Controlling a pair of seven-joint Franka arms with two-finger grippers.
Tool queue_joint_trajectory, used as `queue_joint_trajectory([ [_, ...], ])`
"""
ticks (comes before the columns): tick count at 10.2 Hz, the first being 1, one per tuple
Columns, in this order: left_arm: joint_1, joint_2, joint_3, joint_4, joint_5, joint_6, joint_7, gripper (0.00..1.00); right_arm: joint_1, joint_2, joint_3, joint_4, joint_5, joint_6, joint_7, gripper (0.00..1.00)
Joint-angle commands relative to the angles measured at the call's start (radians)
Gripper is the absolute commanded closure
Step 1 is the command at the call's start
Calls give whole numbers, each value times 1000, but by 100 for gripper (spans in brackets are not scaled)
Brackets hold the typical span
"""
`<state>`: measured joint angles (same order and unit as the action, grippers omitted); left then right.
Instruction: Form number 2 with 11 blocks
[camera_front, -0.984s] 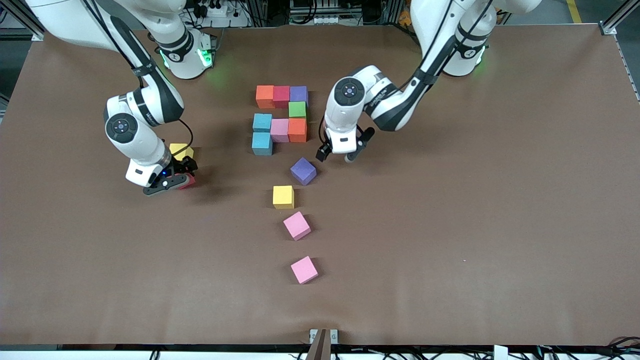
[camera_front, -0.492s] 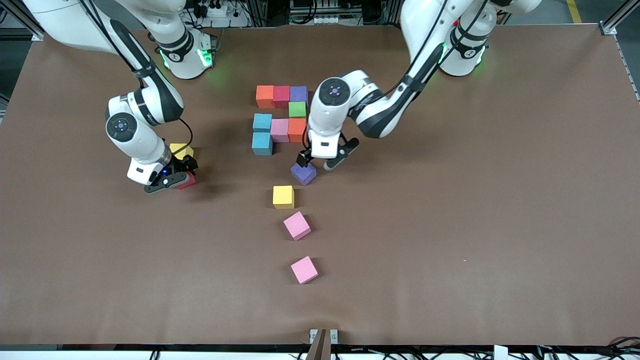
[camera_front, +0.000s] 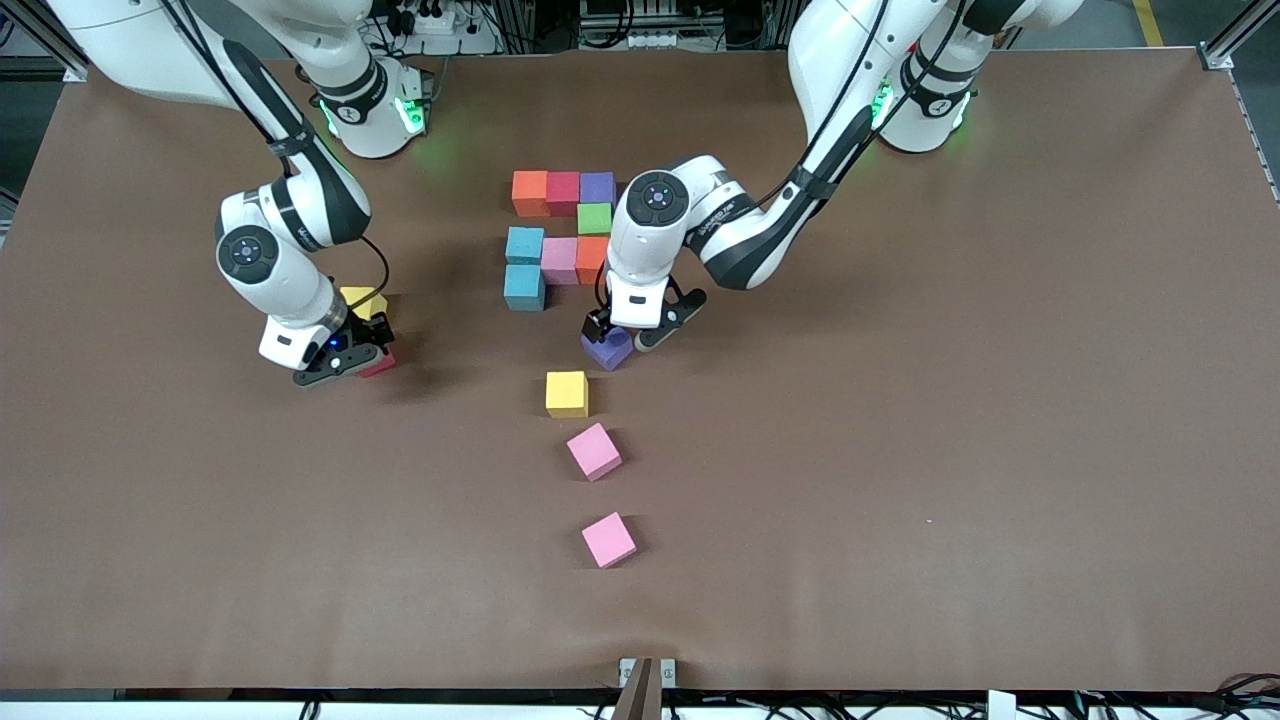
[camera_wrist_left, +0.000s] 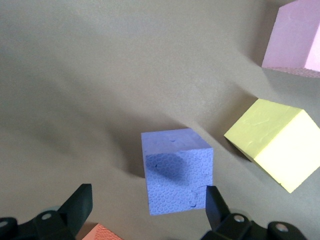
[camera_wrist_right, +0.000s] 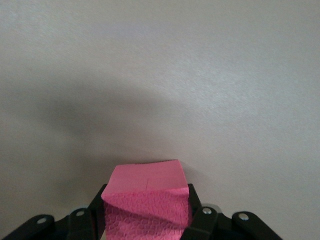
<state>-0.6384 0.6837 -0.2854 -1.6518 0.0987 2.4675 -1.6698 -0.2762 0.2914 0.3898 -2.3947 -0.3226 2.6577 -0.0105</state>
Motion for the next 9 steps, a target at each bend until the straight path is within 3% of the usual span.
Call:
queue_joint_trajectory([
  [1, -7, 62, 3, 66, 22, -8, -4, 0, 105, 5, 7, 43, -15, -5, 195, 100],
  [6, -17, 103, 17, 107, 21, -4, -8, 0, 336, 43, 11, 150, 5, -62, 711, 100],
  [9, -18, 99, 17, 132, 18, -5, -30, 0, 419, 81, 11, 178, 8, -64, 861, 100],
])
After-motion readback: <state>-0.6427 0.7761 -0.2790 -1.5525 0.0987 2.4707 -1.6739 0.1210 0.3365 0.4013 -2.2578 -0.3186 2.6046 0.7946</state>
